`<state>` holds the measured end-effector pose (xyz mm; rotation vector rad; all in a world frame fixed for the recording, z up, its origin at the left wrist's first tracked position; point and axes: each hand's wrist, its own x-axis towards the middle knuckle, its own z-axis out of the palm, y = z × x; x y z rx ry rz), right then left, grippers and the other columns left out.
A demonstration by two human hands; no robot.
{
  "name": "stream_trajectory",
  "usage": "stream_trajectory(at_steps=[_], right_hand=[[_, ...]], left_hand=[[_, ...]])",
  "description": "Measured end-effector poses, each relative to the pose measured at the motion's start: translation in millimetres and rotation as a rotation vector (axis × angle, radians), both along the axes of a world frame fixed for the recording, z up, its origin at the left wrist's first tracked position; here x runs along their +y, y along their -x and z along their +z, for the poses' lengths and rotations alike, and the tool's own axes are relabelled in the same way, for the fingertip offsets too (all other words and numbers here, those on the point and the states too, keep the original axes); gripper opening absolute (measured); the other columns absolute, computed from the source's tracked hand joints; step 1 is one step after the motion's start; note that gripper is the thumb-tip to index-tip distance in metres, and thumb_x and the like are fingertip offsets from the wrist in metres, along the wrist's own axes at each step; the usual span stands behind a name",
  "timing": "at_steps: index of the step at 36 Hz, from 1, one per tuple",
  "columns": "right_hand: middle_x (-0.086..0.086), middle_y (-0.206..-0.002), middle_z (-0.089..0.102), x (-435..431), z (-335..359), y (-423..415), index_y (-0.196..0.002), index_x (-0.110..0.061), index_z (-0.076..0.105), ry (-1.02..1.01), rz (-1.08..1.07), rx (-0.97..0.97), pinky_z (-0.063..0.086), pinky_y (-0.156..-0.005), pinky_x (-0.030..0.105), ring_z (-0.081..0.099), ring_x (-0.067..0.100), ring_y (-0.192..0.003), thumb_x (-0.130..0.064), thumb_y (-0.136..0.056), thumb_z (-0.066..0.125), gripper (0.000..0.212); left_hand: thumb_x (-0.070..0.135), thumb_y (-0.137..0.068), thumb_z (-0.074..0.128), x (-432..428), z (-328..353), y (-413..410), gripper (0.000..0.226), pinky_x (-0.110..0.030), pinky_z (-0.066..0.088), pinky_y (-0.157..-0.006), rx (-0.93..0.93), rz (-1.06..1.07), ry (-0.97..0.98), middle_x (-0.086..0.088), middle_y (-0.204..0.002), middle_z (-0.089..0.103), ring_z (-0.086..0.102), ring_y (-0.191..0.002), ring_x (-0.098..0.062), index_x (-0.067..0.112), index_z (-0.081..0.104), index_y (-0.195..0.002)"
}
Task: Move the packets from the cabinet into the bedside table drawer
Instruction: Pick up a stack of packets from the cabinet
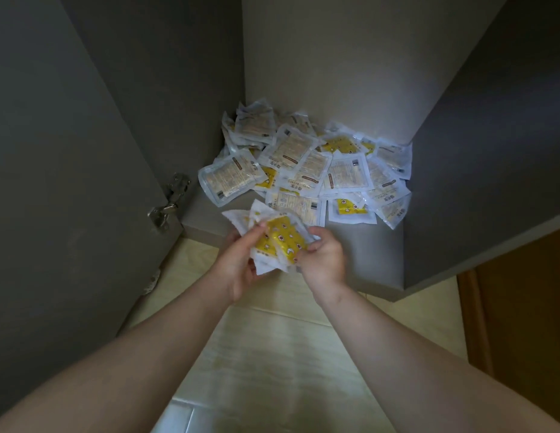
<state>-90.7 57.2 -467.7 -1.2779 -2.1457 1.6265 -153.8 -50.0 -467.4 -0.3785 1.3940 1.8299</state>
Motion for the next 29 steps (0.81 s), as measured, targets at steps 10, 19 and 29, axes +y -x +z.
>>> stream_trajectory(at_steps=[10, 19, 29], right_hand=[[0.009, -0.101, 0.066, -8, -9, 15, -0.121, -0.018, 0.055, -0.185, 0.143, 0.014, 0.045, -0.085, 0.032, 0.059, 0.027, -0.098, -0.017, -0.091, 0.055, 0.03], [-0.008, -0.158, -0.015, 26, -17, 20, -0.151, -0.026, -0.002, -0.553, 0.695, -0.499, -0.001, -0.116, 0.042, -0.015, 0.02, -0.145, -0.052, -0.089, 0.049, 0.085], [0.006, -0.148, 0.025, 6, -27, 5, -0.151, -0.02, 0.004, -1.066, 0.762, -0.649, 0.008, -0.113, 0.055, 0.031, 0.034, -0.13, -0.038, -0.083, 0.063, 0.092]], left_hand=[[-0.002, -0.089, 0.057, -9, -12, 8, 0.013, -0.026, 0.052, -0.04, -0.073, 0.18, 0.084, -0.009, -0.092, 0.064, 0.064, -0.044, -0.01, 0.011, 0.057, -0.088], [-0.004, -0.087, 0.059, -23, -21, 23, 0.031, -0.028, 0.055, -0.044, -0.06, 0.252, 0.045, -0.007, -0.09, 0.064, 0.063, -0.071, -0.019, 0.009, 0.056, -0.115], [0.002, -0.086, 0.062, -37, -32, 30, 0.033, -0.024, 0.053, -0.045, -0.029, 0.211, 0.051, -0.003, -0.092, 0.067, 0.069, -0.058, -0.009, 0.01, 0.056, -0.118]])
